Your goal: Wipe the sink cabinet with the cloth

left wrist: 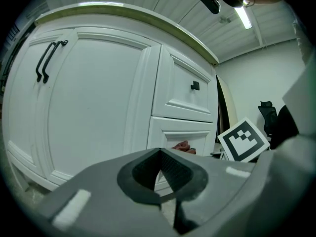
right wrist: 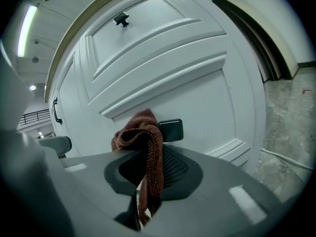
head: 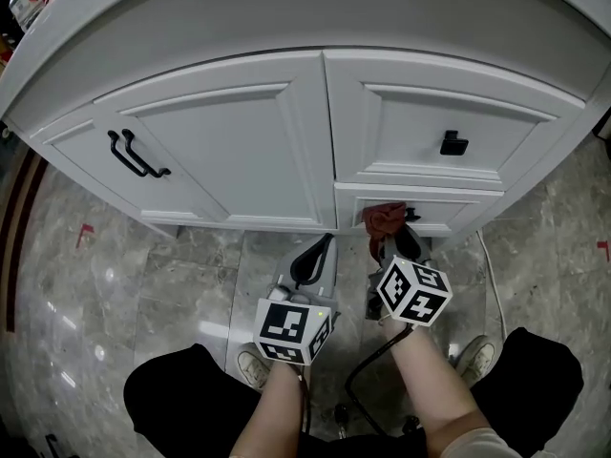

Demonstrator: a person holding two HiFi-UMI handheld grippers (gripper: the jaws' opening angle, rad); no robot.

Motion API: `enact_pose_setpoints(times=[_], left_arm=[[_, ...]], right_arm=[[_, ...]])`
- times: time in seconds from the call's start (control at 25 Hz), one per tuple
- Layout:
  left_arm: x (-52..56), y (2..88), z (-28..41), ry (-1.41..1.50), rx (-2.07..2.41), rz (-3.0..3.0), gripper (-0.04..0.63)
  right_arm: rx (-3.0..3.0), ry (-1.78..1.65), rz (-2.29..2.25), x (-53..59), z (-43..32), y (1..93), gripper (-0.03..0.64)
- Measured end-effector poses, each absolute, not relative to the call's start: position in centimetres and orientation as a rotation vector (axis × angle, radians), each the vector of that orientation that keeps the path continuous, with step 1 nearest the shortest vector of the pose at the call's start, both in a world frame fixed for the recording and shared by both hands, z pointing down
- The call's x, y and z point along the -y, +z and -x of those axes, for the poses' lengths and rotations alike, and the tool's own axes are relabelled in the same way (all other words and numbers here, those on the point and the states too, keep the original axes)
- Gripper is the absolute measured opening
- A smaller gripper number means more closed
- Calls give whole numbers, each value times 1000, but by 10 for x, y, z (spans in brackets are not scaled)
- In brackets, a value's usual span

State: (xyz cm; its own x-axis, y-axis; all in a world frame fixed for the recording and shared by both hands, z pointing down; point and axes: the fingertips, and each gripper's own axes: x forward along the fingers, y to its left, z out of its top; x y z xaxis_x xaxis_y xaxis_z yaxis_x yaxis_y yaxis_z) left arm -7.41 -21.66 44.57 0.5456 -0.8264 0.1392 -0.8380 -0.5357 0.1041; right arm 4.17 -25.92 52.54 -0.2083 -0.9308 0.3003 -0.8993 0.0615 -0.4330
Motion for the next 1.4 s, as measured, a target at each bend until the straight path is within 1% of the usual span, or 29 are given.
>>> enact_pose_setpoints(times=[0.16, 0.32, 0.6, 1.0, 1.24, 1.4], left_arm=[[218, 444, 62, 96, 1406, -2630, 0], [219, 441, 42, 81, 1370, -2649, 0], [215, 446, 11, 101, 1300, -2684, 0], [221, 461, 6, 154, 1294, -2674, 0], [224, 463, -9, 142, 1267, -2678, 0], [222, 462, -26, 133, 1234, -2696, 0]], right_arm=[[-2269, -845, 1922, 252, -47, 522, 84], [-2311, -777, 1939, 242, -56, 512, 84], [-2259, -723, 2038, 234, -97, 510, 84], [-2178, -809, 2013, 254, -125, 523, 86], [-2202, -667, 2125, 249, -148, 514, 86], [-2166, -653, 2165, 245, -175, 510, 86]])
